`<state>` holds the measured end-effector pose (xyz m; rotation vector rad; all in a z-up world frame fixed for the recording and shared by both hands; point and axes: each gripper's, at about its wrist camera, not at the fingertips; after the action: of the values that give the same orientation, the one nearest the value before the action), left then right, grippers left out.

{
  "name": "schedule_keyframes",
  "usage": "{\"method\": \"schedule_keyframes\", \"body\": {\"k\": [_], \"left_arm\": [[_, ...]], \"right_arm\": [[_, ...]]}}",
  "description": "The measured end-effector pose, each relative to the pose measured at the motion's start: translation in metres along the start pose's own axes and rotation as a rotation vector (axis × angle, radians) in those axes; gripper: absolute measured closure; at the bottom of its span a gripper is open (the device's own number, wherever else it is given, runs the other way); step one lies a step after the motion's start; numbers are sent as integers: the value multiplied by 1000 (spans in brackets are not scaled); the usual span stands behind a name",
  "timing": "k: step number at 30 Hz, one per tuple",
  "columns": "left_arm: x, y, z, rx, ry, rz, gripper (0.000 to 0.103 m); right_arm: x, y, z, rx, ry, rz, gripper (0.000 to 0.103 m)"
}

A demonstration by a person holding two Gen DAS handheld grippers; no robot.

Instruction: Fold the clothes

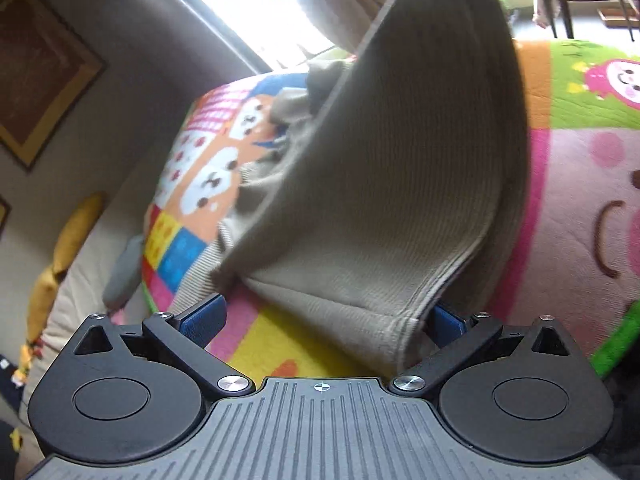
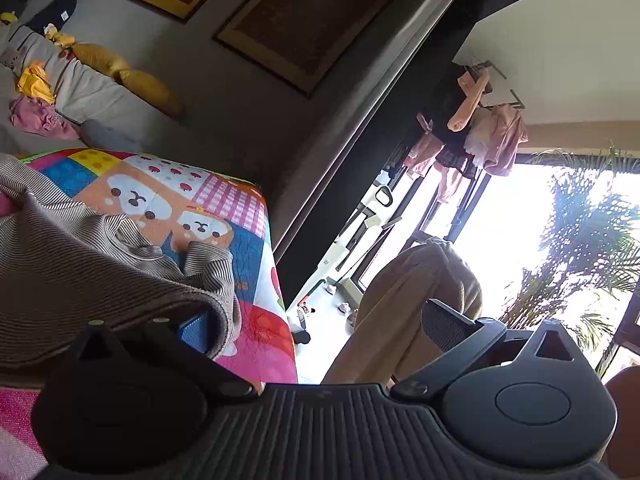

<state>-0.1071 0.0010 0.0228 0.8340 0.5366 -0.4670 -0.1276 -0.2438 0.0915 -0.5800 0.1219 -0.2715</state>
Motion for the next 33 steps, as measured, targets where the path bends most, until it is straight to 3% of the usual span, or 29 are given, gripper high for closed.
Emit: {"method": "schedule_keyframes", "body": {"k": [5, 10, 14, 17, 19, 22, 24, 26, 28, 33], "left_arm": [[-13, 26, -9, -102, -16, -55, 0], [-18, 49, -13, -238, -26, -8, 0], [-4, 23, -1, -133, -30, -85, 0], [17, -6, 4, -25, -15, -80, 0], [21, -1, 4, -36, -24, -28, 0], [17, 37, -3, -168, 4, 116, 0], [9, 67, -14, -262, 32, 198, 0], [-5, 88, -27, -321, 53, 231, 0], [-23, 96, -38, -366, 56, 196, 0], [-51, 67, -54, -339, 102, 75, 0]], "right_arm": [[-8, 4, -11, -39, 9, 32, 0], [-8, 4, -18, -35, 35, 42, 0], [-7, 14, -19, -25, 46, 69, 0], [-6, 27, -29, -69, 83, 108, 0], [-5, 37, -39, -105, 116, 137, 0], [-4, 50, -59, -185, 177, 177, 0], [-6, 56, -67, -247, 171, 152, 0], [-10, 50, -64, -251, 145, 159, 0], [-16, 43, -59, -254, 119, 167, 0], [-36, 32, -56, -316, 106, 216, 0]]}}
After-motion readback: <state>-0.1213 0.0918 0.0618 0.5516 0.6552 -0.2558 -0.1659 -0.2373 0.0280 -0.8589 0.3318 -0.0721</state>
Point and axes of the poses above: each gripper's, at about its wrist camera, not at the fingertips, and x roughly the way its jaws point, y to its left, z to its top, and after that the axes turned 6 degrees about -z, right-handed
